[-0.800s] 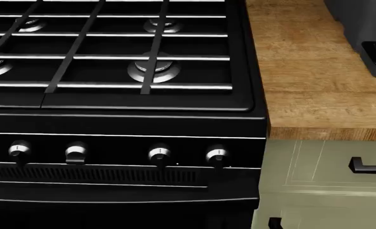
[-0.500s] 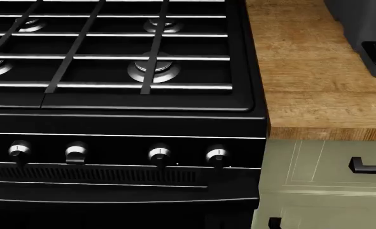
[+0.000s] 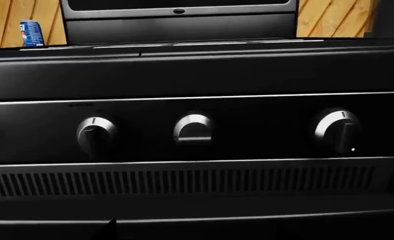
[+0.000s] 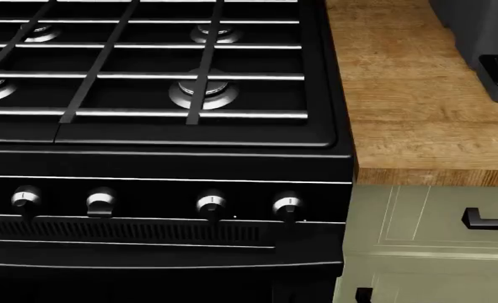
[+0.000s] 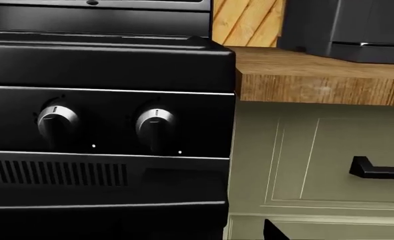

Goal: Pick the broccoli from the counter and place it in the microwave.

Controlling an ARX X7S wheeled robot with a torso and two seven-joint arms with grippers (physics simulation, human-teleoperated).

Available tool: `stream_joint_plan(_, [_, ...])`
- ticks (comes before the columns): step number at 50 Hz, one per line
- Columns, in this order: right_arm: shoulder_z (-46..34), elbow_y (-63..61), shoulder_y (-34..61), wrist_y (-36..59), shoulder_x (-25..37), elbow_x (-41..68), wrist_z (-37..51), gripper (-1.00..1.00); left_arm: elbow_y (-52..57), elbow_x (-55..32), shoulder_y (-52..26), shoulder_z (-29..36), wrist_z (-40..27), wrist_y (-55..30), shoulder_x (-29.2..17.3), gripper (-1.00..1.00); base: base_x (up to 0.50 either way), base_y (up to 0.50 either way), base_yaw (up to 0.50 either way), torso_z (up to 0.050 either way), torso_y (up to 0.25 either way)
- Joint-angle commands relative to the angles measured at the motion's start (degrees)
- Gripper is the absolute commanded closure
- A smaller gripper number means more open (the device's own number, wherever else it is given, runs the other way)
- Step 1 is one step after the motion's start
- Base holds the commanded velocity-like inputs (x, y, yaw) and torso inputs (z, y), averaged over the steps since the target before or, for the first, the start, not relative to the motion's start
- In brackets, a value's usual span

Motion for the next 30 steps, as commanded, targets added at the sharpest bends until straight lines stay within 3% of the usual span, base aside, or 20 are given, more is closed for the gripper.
stream_joint_plan(1, [-1.16,-0.21,0.05,0.40,0.92,0.51,0.95,-1.00,0.02,-1.13,-0.24,0.74,-1.10,-0.45,-0.59,-1.00,0.00,0.00,0.00,0.000,0.000])
stream_joint_plan(4, [-1.39,-0.46,-0.01,0.55,1.12,0.75,1.24,-1.00,-0.01,-1.02,-0.38,1.01,-1.59,-1.34,-0.82,-1.00,0.00,0.00,0.00,0.000,0.000])
stream_joint_plan(30, [-3.29,-1.10,-0.17,0.32,2.37,2.04,3.33,-1.00,0.63,-3.24,-0.01,2.52,-1.51,-0.74,-2.62,-1.00,0.00,0.00,0.00,0.050,0.042])
